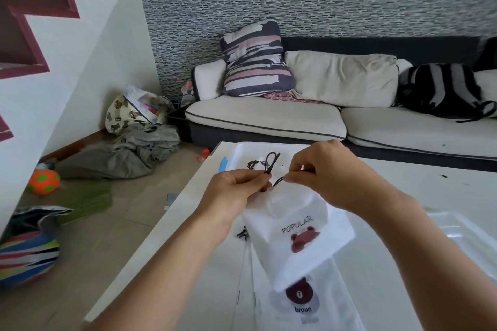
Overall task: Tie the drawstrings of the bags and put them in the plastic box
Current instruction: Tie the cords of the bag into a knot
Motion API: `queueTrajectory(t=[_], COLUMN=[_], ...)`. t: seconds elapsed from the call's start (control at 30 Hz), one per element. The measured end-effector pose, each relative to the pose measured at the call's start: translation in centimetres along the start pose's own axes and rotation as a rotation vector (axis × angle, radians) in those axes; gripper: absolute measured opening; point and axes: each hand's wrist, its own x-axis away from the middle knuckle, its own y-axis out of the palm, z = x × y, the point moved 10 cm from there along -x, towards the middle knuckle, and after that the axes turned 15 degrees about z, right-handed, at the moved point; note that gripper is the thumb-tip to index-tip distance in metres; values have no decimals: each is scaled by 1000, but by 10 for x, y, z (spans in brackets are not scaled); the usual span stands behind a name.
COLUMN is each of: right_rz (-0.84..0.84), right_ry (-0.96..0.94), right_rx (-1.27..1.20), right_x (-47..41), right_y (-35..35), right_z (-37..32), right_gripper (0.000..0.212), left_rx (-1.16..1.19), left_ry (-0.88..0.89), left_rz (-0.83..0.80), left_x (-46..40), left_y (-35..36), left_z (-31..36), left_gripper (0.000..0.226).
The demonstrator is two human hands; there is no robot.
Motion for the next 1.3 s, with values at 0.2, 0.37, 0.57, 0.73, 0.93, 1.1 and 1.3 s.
queueTrajectory(t=[0.2, 0.37, 0.57, 0.73, 0.93, 1.1, 1.3], right_rz=[-14, -145, 43, 133, 139, 127, 158], right_ry=[-25, 153, 209, 176, 131, 100, 105], right_rx=[-39, -565, -682, -719, -623, -430, -486], right_x=[3, 8, 4, 3, 1, 2, 3], right_y=[12, 33, 26, 24, 30, 29, 23], right_z=[-13, -21, 5, 4, 3, 2, 2], right_gripper=[31, 27, 13, 14, 17, 19, 15], left_rx=[-41, -124, -99, -81, -116, -68, -105], left_ry=[114, 138, 83, 74, 80, 0, -7], left_rz=[10, -97, -143, -196, -229, -271, -282], left_x=[1, 9, 12, 17, 22, 26, 28], left_y=[-3, 10, 14, 18, 24, 28, 30], left_z=[14, 11, 9, 11, 9, 6, 4], left_gripper=[19, 27, 24, 21, 27, 26, 23])
